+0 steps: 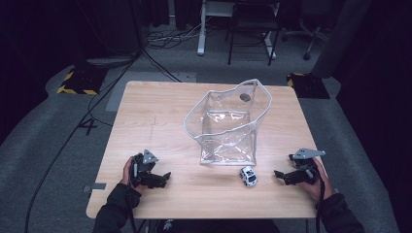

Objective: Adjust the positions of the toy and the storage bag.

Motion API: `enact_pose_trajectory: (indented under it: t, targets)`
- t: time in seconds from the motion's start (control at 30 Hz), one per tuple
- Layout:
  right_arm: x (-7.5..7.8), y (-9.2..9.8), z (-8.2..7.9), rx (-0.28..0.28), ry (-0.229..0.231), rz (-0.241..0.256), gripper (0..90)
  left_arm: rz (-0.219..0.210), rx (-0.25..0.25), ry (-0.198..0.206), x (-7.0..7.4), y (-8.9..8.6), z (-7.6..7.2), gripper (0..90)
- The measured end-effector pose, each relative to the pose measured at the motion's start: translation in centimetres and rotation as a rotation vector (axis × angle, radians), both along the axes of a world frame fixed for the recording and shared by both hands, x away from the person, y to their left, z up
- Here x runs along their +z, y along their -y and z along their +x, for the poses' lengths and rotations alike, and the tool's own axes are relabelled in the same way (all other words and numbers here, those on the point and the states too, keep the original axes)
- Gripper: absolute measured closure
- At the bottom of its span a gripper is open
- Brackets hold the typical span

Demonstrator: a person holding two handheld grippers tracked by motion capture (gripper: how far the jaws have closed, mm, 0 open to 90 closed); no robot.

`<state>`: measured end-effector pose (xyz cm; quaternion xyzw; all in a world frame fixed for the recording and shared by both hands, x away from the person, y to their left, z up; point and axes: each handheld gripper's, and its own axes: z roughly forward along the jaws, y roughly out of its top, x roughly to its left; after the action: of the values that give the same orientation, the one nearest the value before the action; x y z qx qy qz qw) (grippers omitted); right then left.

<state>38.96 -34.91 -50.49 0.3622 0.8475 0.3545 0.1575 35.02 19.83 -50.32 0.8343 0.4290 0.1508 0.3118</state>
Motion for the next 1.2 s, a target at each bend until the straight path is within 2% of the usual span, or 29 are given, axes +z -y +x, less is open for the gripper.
enact_pose_trajectory:
  t: [0.13,0.43,0.6,0.63,0.67,0.7,0.73,0.87,0.97,1.2]
  targets:
    - [0.0,0.0,-0.1,0.015,-0.002,-0.002,0.3,0.003,0.002,0.000,0.0,0.0,0.0,0.2]
    - [0.0,-0.5,-0.9,-0.044,0.000,-0.001,0.6,0.004,-0.005,0.008,0.0,0.0,-0.1,0.4]
    - [0.0,-1.8,-2.2,0.100,-0.005,-0.002,0.4,0.003,-0.015,0.004,0.0,0.0,-0.1,0.4]
    - [0.0,-1.8,-2.2,0.100,-0.005,-0.002,0.4,0.003,-0.015,0.004,0.0,0.0,-0.1,0.4]
    - [0.0,-2.3,-2.8,0.174,-0.007,-0.001,0.4,0.004,-0.014,0.003,0.0,0.0,-0.1,0.4]
    - [0.0,-2.3,-2.8,0.174,-0.007,-0.001,0.4,0.004,-0.014,0.003,0.0,0.0,-0.1,0.3]
    - [0.0,-2.9,-3.1,0.221,-0.005,-0.007,0.3,0.004,-0.014,0.003,0.0,0.0,-0.1,0.4]
    - [0.0,-4.0,-3.5,0.265,-0.003,-0.007,0.3,0.004,-0.014,0.003,0.0,0.0,-0.1,0.4]
    - [0.0,-4.5,-3.7,0.271,0.002,-0.010,0.2,0.004,-0.014,0.003,0.0,0.0,-0.1,0.4]
    - [0.0,-7.4,-4.6,0.318,-0.013,-0.008,0.2,0.003,-0.015,0.004,0.0,0.0,-0.1,0.4]
